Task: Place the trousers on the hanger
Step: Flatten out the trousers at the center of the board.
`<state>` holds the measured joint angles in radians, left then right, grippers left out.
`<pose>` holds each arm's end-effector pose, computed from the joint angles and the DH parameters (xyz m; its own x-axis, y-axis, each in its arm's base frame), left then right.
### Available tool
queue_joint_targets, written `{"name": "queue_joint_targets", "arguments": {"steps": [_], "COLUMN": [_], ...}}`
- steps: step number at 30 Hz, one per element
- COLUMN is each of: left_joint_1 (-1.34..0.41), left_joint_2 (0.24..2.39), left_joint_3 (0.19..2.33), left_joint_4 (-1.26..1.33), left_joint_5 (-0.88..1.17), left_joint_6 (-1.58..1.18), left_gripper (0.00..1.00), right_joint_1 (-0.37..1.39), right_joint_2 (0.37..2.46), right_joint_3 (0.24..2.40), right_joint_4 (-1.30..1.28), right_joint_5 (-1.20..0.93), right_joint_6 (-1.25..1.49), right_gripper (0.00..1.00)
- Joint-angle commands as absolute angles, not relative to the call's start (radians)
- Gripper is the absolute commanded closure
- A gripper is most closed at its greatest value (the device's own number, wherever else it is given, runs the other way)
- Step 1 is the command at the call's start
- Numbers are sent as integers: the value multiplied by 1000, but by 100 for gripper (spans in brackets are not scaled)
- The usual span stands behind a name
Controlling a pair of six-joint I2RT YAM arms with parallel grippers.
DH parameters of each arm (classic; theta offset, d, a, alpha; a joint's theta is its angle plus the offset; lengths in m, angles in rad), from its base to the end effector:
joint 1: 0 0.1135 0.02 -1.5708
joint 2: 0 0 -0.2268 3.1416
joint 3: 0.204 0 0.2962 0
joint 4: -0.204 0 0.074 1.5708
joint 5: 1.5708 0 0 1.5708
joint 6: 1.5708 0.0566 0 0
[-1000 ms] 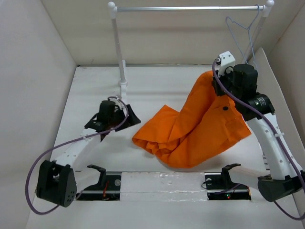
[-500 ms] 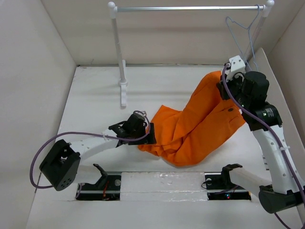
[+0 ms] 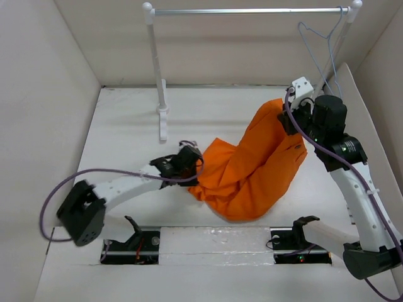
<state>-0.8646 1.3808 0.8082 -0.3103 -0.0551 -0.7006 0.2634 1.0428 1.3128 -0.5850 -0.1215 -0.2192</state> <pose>0.2206 -0.2539 0.1287 -0.8584 0.0145 -0.5128 0.2402 0.8946 -0.3768 0.2812 0.0829 0.4043 -0.2116 -0.2806 -0.9362 -0.4259 0.8886 -0.1701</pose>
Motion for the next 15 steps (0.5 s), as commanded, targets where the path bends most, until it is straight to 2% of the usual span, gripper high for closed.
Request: {"name": "queue_joint_targets", "arguments": {"steps": [1,3,4,5,9,12,15], "left_joint_1": [-709,-632,-532,-502,-433,-384,-383], "left_joint_2": [1097,961,892,891,932,969,1026], "left_joint_3": [923,1024,1158,1160,1447,1506,1481], "left_joint_4": [-627,-728,-917,-919,-1133,-1143,-1126], "left_joint_5": [-294,-356,-408,-408,-451,-384,-426], "left_joint_6": [-704,-689,-640,-640,-551,-466,-482], "left_gripper": [100,100,100,100,100,100,100], "right_joint_1": [302,311,321,321,342,353,353], "right_joint_2": [986,951,907,907,833,778,756], "right_joint_3": [1342,1332,1315,1315,1284,1224,1152], "right_joint_4": [-610,-685,-777,-810,-977,-1052,-1062], "right_joint_5": [-134,-127,-130,-130,-190,-221,-135], "right_joint_6": [-238,-238,-203,-202,-114,-51,-46], "right_gripper": [100,100,100,100,100,100,100]}}
